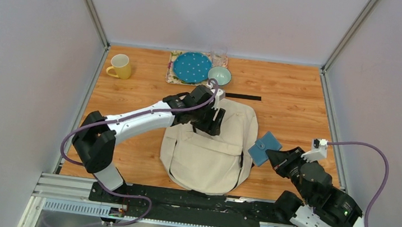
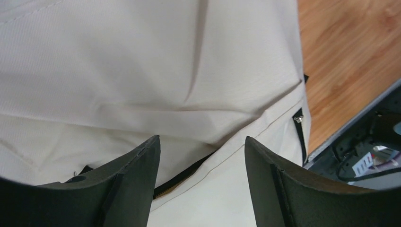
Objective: Pack the student bag
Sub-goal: Place the personal item in the student bag.
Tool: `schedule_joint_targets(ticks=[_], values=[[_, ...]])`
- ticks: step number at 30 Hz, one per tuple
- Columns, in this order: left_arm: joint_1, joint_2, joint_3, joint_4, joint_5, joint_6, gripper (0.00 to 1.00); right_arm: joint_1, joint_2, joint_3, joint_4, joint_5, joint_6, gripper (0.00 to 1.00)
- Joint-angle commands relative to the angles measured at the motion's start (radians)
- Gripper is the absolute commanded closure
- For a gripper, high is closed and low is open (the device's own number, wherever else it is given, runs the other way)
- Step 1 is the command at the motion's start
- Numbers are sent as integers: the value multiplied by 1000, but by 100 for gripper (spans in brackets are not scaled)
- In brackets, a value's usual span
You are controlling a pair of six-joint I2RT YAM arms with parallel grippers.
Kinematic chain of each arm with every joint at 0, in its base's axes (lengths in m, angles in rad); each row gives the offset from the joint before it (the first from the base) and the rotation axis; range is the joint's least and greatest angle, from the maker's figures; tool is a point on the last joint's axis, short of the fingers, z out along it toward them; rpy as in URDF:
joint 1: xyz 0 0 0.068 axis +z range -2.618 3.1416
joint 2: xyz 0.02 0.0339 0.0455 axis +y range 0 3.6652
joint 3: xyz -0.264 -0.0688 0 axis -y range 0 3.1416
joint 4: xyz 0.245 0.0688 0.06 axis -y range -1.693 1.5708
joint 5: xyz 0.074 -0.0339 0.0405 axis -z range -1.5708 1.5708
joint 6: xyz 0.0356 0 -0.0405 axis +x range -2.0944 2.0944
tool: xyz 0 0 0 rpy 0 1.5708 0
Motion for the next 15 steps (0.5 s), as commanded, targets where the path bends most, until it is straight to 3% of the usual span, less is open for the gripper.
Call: schedule_joint_targets(ticks=[1,15], values=[[-23,10,54,-106,-147,-68,27,0,-4,32,18,36,18,100],[-43,102,102,-109,-253,-231,27,-2,8,14,59,8,15,100]])
